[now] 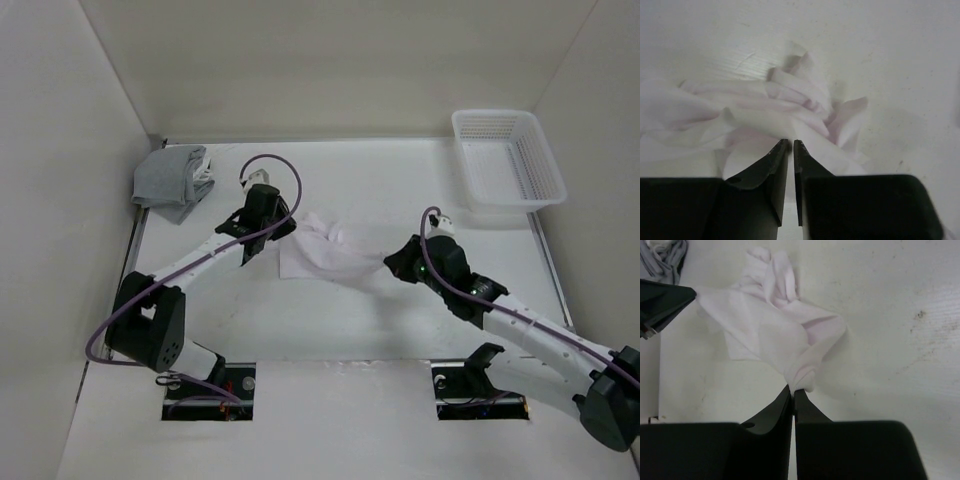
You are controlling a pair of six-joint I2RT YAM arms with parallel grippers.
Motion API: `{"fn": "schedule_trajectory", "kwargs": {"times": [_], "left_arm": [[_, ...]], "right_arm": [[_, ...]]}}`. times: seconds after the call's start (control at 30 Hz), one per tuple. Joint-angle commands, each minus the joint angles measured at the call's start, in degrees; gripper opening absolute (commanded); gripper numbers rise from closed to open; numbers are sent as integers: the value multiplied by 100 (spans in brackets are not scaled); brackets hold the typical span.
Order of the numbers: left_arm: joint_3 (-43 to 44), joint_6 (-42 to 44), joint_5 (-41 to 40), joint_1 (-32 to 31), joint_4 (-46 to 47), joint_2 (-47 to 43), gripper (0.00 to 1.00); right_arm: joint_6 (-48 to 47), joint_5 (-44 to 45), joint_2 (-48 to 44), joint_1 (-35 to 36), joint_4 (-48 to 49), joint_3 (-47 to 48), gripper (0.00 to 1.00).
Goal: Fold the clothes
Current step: Flatten the tank top out
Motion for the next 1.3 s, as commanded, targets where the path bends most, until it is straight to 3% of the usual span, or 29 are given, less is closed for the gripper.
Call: {"fn": "schedule_trajectory", "kwargs": {"times": [0.0,0.07,0.17,0.33,0.47,0.6,0.87,1.27], "left_arm": [[312,0,-51,56,450,-24,16],[250,35,-112,82,476,125,26],[58,113,-252,12,503,39,31],[-1180,430,-1508,-461,626,-1417,30],[-1928,256,-1555,-892,232,-2044,24],[-2140,-158,-1291,-1078,10,-1808,23],[-2105,-124,-1045,-876,616,-841,26],[-2105,-115,-702,-744,1003,-428,20]], "right_arm": [[-104,153,183,-154,450,181,5],[-122,153,271,-259,546,102,5],[-122,153,333,-348,696,22,5],[-244,127,324,-462,906,-136,5],[-306,65,254,-497,1013,-198,3],[-332,48,227,-471,1021,-171,3],[-359,48,218,-471,1013,-154,3],[-359,30,227,-445,1030,-154,3]]}}
